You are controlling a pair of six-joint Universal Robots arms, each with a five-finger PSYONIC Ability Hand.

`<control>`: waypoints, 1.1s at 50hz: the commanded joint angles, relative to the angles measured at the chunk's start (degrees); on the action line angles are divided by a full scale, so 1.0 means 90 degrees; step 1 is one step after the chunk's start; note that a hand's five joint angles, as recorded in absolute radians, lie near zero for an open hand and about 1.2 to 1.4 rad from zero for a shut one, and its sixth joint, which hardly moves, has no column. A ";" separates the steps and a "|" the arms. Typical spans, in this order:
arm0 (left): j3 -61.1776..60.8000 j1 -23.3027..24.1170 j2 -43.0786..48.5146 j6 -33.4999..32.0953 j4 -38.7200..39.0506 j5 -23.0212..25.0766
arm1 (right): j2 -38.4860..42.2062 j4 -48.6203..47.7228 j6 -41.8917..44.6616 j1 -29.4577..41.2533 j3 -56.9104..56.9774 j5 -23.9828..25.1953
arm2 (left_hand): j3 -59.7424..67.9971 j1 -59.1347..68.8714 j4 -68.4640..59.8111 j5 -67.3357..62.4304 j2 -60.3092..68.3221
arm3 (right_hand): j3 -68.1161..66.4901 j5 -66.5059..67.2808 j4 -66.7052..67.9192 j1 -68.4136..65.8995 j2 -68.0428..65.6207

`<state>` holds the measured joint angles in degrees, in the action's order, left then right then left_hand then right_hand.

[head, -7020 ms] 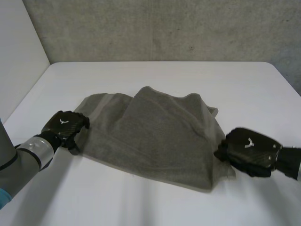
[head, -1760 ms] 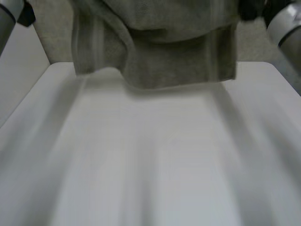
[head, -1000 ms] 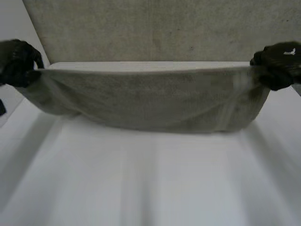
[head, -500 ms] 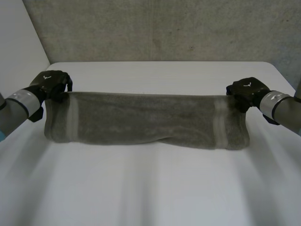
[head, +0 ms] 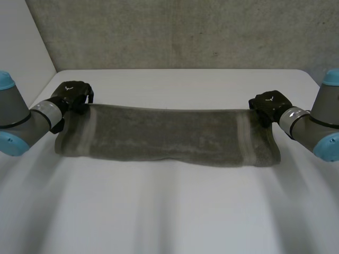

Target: Fold the towel.

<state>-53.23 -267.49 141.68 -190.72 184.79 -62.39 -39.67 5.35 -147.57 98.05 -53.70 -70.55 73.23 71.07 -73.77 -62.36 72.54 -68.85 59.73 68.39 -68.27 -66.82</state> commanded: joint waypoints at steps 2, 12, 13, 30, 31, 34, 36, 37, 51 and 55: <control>-0.0081 0.0024 -0.0098 -0.0001 -0.0005 -0.0089 | -0.0026 -0.0009 -0.0010 0.0034 -0.0030 -0.0032 | -0.4497 -0.4257 0.4557 0.4400 -0.4420 | 0.6539 -0.6636 -0.6487 0.6475 0.6313; -0.0480 0.0112 -0.1062 0.0068 -0.0064 -0.0470 | -0.1234 -0.0096 -0.0692 0.0112 -0.0624 -0.0198 | -0.5637 -0.5398 0.5698 0.5541 -0.5561 | 0.6539 -0.6636 -0.6487 0.6475 0.6313; -0.0482 0.0112 -0.1064 0.0068 -0.0064 -0.0470 | -0.1237 -0.0097 -0.0694 0.0112 -0.0625 -0.0198 | -0.5637 -0.5397 0.5697 0.5540 -0.5561 | 0.6539 -0.6636 -0.6487 0.6475 0.6313; -0.4310 -0.0259 -0.3672 0.0029 0.0444 0.0028 | -0.3551 -0.0896 -0.0919 -0.0249 -0.4305 0.0074 | -0.5674 -0.5435 0.5735 0.5578 -0.5598 | 0.6535 -0.6632 -0.6484 0.6471 0.6309; -0.4600 -0.0269 -0.3797 0.0029 0.0589 0.0096 | -0.3551 -0.0897 -0.0918 -0.0250 -0.4307 0.0075 | -0.5674 -0.5435 0.5735 0.5578 -0.5598 | 0.6530 -0.6627 -0.6478 0.6466 0.6304; -0.5099 -0.0298 -0.4061 0.0038 0.0882 0.0145 | -0.3532 -0.1208 -0.0802 -0.0376 -0.4715 0.0435 | -0.5711 -0.5472 0.5772 0.5615 -0.5635 | 0.6119 -0.6216 -0.6068 0.6055 0.5893; -0.5277 -0.0308 -0.4150 0.0048 0.0971 0.0145 | -0.3473 -0.1356 -0.0723 -0.0425 -0.4874 0.0573 | -0.5712 -0.5472 0.5772 0.5615 -0.5635 | 0.6118 -0.6216 -0.6067 0.6054 0.5893; -0.5402 -0.0298 -0.4189 0.0058 0.1020 0.0145 | -0.3415 -0.1501 -0.0665 -0.0454 -0.4999 0.0641 | -0.5767 -0.5528 0.5828 0.5671 -0.5691 | 0.5989 -0.6086 -0.5937 0.5925 0.5763; -0.5784 -0.0288 -0.4131 0.0078 0.1294 0.0136 | -0.2517 -0.2245 -0.0421 -0.0494 -0.5050 0.0642 | -0.5955 -0.5715 0.6015 0.5858 -0.5878 | 0.3877 -0.3974 -0.3825 0.3813 0.3651; -0.5824 -0.0288 -0.4131 0.0078 0.1303 0.0136 | -0.2360 -0.2255 -0.0274 -0.0504 -0.5010 0.0632 | -0.5936 -0.5696 0.5996 0.5840 -0.5860 | 0.3614 -0.3711 -0.3563 0.3550 0.3388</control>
<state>-105.16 -270.01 104.28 -190.01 196.28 -61.17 -63.21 -14.60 -151.75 93.59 -99.45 -64.46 22.87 23.57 -22.82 -10.53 22.49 -33.25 23.47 33.20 -33.28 -33.31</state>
